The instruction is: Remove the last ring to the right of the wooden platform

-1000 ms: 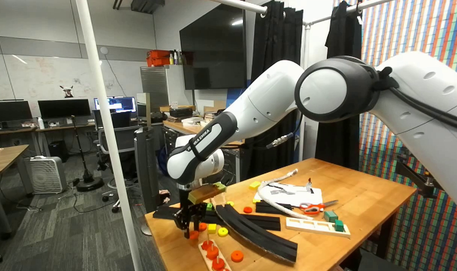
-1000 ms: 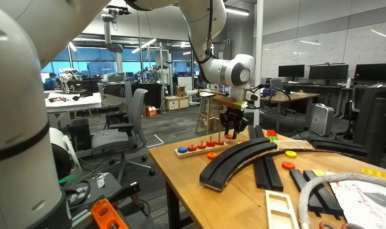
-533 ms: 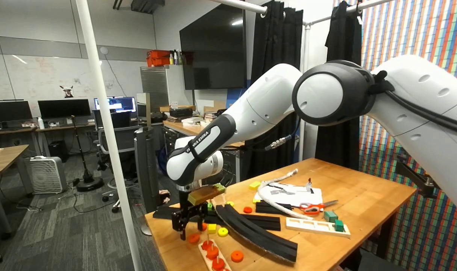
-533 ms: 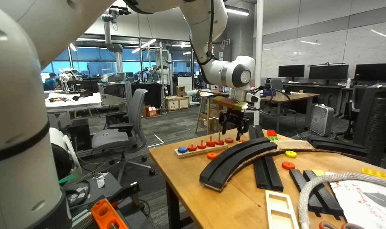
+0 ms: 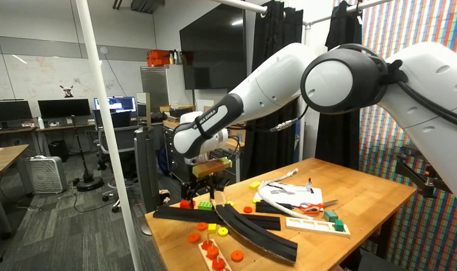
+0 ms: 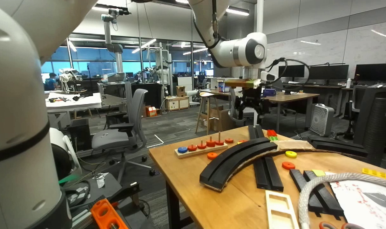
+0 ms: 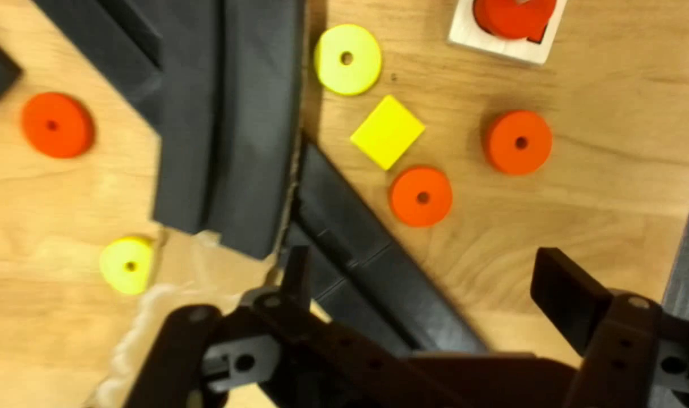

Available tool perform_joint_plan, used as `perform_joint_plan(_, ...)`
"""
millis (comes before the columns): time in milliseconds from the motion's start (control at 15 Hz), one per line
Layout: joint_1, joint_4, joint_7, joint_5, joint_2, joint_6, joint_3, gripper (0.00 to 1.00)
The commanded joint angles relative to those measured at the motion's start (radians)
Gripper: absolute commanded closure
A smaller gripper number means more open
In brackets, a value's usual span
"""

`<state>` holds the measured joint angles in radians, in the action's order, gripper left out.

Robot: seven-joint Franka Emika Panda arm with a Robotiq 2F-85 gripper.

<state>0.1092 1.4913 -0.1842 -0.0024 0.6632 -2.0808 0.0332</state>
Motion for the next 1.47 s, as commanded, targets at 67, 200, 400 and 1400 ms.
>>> perform_joint_plan(67, -0.059, -0.078, -0.044, -0.029, -0.110, 0.176, 0.063, 0.00)
perform_joint_plan(200, -0.091, -0.112, -0.022, -0.046, -0.148, 0.239, 0.081, 0.00)
perform_joint_plan(400, -0.142, -0.127, 0.011, -0.068, -0.214, 0.280, 0.097, 0.00)
perform_joint_plan(1400, -0.265, 0.064, 0.379, 0.006, -0.369, 0.192, 0.043, 0.00)
